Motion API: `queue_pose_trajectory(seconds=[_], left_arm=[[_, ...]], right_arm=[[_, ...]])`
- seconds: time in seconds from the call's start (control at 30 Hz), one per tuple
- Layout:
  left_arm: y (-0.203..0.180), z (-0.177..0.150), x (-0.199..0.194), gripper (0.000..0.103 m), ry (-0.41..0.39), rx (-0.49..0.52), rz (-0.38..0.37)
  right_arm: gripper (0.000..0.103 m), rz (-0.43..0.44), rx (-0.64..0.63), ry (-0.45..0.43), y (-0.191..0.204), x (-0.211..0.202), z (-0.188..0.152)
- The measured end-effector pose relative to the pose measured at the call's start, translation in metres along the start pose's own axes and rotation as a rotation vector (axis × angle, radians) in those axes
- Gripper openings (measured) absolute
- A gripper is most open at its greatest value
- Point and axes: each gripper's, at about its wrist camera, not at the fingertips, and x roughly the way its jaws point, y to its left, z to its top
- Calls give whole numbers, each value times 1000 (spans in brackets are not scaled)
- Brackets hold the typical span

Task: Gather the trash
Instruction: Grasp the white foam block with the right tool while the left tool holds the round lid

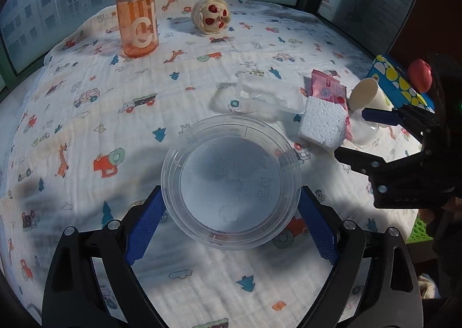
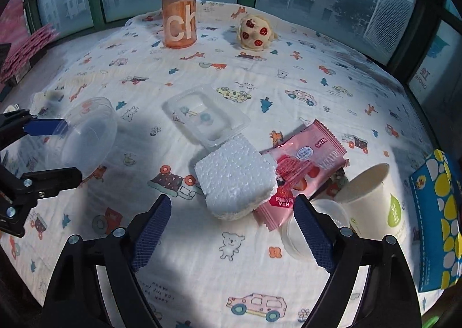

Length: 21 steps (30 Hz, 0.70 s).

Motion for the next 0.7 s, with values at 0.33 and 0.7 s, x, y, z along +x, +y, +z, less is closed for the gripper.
queue_pose_trajectory(seconds=[0.33,0.7], left_arm=[[13,-3,-2,89,3,-18,25],[15,-8,-7,89,6,-24,32]], right_arm=[[78,-44,-62,58,5,33,12],[61,-24,-21,36,3,22,3]])
